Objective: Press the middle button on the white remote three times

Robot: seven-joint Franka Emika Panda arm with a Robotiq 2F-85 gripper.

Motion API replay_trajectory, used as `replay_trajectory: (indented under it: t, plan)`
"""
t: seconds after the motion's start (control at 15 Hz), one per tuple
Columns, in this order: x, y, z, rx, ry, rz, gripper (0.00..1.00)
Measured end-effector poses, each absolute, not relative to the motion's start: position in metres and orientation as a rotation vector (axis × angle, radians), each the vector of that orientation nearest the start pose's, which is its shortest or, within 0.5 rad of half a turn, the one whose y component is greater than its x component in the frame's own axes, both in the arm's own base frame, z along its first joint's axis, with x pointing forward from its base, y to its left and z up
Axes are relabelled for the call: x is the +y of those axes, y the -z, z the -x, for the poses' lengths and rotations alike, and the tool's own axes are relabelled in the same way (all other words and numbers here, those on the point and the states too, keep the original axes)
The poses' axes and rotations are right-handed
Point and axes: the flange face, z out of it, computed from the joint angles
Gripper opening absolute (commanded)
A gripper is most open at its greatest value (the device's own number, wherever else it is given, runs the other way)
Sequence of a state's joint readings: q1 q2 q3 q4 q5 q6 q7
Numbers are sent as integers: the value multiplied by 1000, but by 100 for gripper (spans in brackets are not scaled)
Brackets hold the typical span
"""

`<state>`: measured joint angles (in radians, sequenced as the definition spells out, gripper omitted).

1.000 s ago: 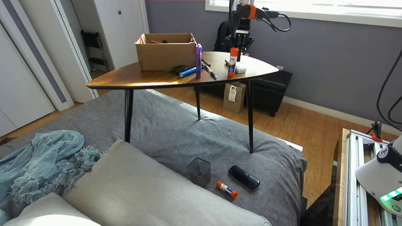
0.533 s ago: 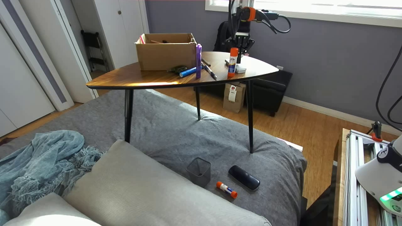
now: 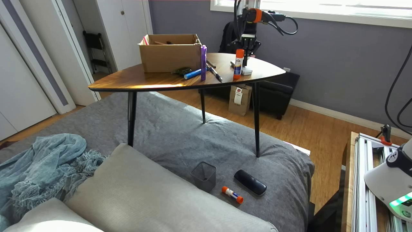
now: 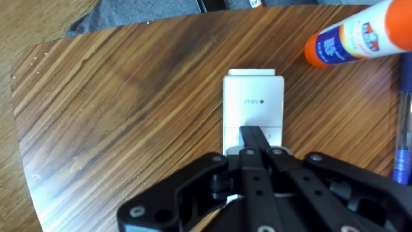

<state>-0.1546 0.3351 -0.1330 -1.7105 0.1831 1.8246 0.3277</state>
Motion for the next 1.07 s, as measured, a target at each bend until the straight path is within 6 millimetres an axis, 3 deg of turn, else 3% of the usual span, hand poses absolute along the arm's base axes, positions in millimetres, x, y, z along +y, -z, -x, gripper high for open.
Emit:
replay_trajectory:
  t: [0.8, 1.07]
  plan:
    - [-159, -378, -604, 1009, -335, 2814, 0]
    - [-163, -391, -606, 1014, -293, 2818, 0]
